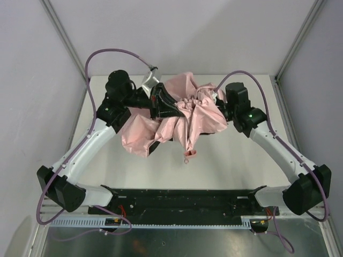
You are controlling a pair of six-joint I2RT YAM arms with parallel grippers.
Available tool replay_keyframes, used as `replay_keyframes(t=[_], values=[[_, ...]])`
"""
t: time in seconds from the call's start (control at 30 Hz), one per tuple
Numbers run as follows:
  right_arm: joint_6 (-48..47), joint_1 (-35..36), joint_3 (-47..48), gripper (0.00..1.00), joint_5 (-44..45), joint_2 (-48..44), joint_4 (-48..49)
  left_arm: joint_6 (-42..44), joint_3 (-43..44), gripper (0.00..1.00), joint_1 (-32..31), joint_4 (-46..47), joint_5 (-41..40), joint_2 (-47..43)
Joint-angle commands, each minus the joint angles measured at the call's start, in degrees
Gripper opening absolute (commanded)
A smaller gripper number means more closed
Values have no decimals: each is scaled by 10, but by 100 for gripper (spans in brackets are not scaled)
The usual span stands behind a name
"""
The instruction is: Put away the umbrella
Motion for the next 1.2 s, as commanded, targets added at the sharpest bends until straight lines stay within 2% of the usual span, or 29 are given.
replay_keyframes(t=[0.0, 0.1, 0.17, 0.2, 0.23, 0.33, 0.4, 0.5, 0.57, 0.73, 0.8, 0.9, 0.97, 1.0, 1.07, 1.17], values=[[81, -42, 56, 18, 22, 19, 151, 5, -1, 0, 17, -34, -1, 3], [97, -53, 38, 46, 72, 27, 175, -18, -25, 0, 46, -2, -39, -17], [124, -62, 13, 64, 95, 28, 219, -91, -67, 0, 69, 99, -43, -39], [147, -70, -4, 78, 105, 26, 249, -129, -86, 0, 82, 151, -44, -48], [170, -78, -23, 86, 114, 25, 282, -155, -97, 0, 93, 182, -47, -54], [254, -113, -87, 96, 126, 15, 387, -187, -111, 0, 111, 212, -55, -66], [308, -139, -130, 99, 145, 6, 431, -191, -121, 0, 121, 218, -71, -78], [382, -174, -179, 99, 172, 10, 427, -205, -127, 0, 137, 227, -85, -92], [422, -190, -199, 99, 196, 19, 388, -216, -129, 0, 147, 232, -93, -98], [444, -198, -215, 99, 284, -9, 246, -233, -134, 0, 156, 250, -79, -103], [434, -207, -210, 99, 362, -31, 168, -233, -143, 0, 157, 255, -79, -108], [368, -218, -197, 97, 592, -79, 28, -226, -156, 0, 158, 257, -78, -118], [326, -222, -192, 97, 673, -132, -22, -219, -165, 0, 160, 258, -83, -124], [308, -223, -188, 94, 666, -164, -33, -215, -169, 0, 160, 258, -83, -125], [277, -213, -181, 89, 600, -237, -20, -209, -177, 0, 161, 258, -81, -125], [229, -155, -155, 83, 491, -323, 13, -201, -187, 0, 163, 258, -71, -116]])
